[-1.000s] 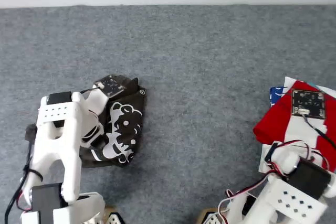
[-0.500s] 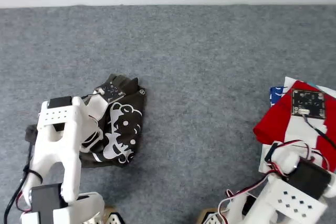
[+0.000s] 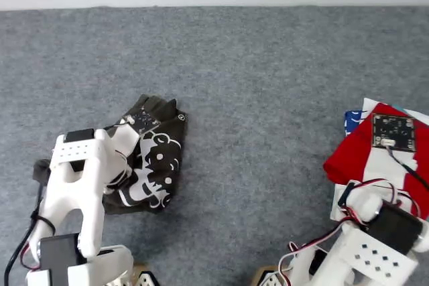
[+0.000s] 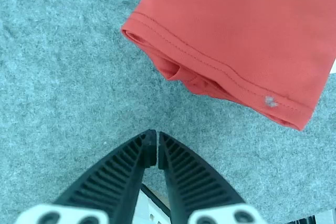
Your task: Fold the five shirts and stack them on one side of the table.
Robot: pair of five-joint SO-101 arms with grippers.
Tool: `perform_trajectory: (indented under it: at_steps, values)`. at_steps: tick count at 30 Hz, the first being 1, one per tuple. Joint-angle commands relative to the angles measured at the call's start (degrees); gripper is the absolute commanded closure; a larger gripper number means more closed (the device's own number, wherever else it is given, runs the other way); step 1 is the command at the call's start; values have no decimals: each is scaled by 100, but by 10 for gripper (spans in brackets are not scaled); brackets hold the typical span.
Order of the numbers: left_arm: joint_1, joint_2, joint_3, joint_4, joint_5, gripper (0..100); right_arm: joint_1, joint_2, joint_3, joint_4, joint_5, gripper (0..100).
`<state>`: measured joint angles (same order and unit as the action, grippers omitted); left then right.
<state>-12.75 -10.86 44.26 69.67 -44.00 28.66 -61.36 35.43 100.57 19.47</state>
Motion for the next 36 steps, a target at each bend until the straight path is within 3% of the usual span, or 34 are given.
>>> perform_trajectory:
  at_steps: [1, 14, 20, 25, 30, 36]
  values:
    - [-9, -62, -752, 589, -53, 985, -57, -13, -35, 215, 0, 983]
    - [-9, -62, -3635, 2734, -35, 985, -57, -13, -35, 207, 0, 983]
    - [-141, -167, -4207, 3077, -44, 987, -57, -13, -35, 127, 0, 983]
    - [-448, -1327, -4822, 3077, -26, 987, -101, -13, -35, 110, -9, 980]
    - [-958, -2655, -4848, 3068, 352, 987, -875, -4, -35, -136, -26, 983]
    - [-2224, -3473, -4840, 3059, 1160, 987, -2229, 198, -35, -796, -1011, 980]
